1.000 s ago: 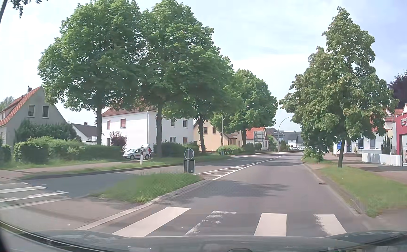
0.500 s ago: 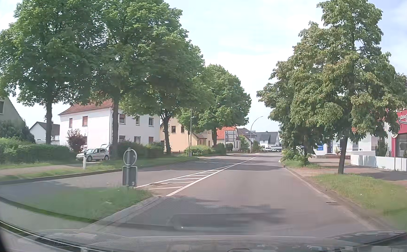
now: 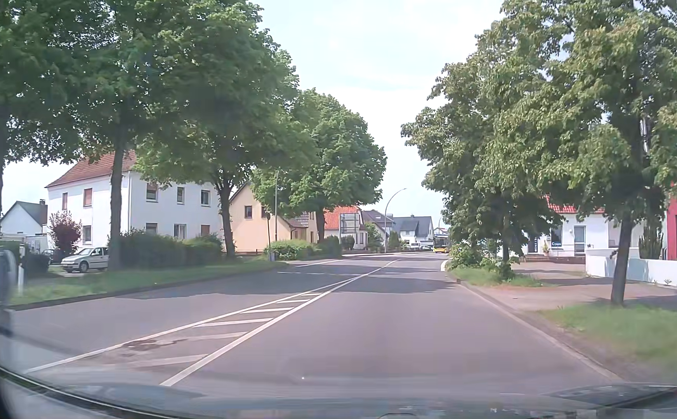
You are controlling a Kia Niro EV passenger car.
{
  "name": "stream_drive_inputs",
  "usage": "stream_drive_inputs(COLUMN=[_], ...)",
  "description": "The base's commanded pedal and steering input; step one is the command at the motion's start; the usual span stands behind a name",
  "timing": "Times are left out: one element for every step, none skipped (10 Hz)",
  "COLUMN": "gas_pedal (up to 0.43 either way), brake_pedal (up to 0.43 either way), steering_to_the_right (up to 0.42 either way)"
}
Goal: Follow the waypoints while adhering to traffic rules and regulations
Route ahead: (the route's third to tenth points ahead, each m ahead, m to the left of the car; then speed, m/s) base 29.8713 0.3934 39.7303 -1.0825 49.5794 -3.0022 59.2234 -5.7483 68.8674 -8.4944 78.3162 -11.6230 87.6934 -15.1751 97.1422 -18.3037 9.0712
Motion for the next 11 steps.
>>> stream_drive_inputs(gas_pedal=[0.28,0.28,0.28,0.28,0.28,0.28,0.28,0.268,0.26,0.26,0.26], brake_pedal=[0.0,0.0,0.0,0.0,0.0,0.0,0.0,0.0,0.0,0.0,0.0], steering_to_the_right=[0.04,0.039,0.038,0.037,0.037,0.036,0.036,0.036,0.034,0.028,0.019])
